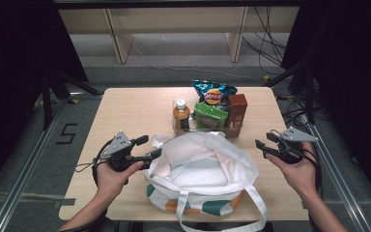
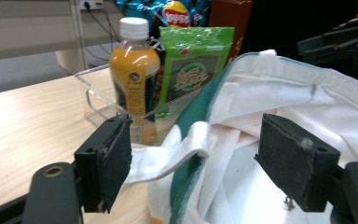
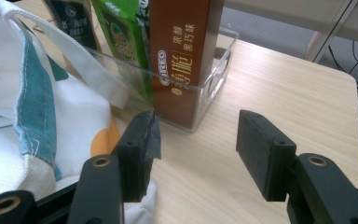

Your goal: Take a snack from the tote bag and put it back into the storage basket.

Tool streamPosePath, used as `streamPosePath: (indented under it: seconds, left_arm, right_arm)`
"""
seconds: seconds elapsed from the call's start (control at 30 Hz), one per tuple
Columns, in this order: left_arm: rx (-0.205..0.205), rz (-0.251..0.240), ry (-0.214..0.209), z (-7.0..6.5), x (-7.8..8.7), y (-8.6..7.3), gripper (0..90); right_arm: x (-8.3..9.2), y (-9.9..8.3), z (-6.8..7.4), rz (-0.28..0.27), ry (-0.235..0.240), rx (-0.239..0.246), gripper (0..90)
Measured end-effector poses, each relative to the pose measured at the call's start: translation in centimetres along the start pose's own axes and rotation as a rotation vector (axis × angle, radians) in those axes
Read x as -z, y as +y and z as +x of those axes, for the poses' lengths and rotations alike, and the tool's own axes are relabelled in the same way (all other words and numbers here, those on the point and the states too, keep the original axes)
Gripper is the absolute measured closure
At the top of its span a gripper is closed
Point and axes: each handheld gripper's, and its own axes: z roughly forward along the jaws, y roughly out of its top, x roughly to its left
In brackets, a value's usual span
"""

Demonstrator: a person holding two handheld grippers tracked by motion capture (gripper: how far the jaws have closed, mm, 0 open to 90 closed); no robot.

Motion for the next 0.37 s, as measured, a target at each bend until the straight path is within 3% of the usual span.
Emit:
streamPosePath:
  seconds: [0.13, 0.17, 0.23, 0.37]
  left_arm:
    - [-0.002, 0.013, -0.006, 0.08, -0.24, -0.28, 25.0]
    - [0.002, 0.019, -0.004, 0.02, -0.23, -0.29, 25.0]
    - [-0.014, 0.022, -0.013, -0.07, -0.29, -0.28, 25.0]
    - [-0.005, 0.020, -0.018, -0.07, -0.43, -0.35, 24.9]
  right_arm:
    - [-0.14, -0.18, -0.10, -0.012, -0.009, 0.023, 48.1]
    - [-0.10, -0.23, 0.03, -0.003, -0.008, 0.003, 48.1]
    - [-0.23, -0.23, -0.14, -0.014, -0.013, 0.021, 48.1]
    - [-0.16, -0.15, -0.25, -0.004, -0.007, 0.020, 48.1]
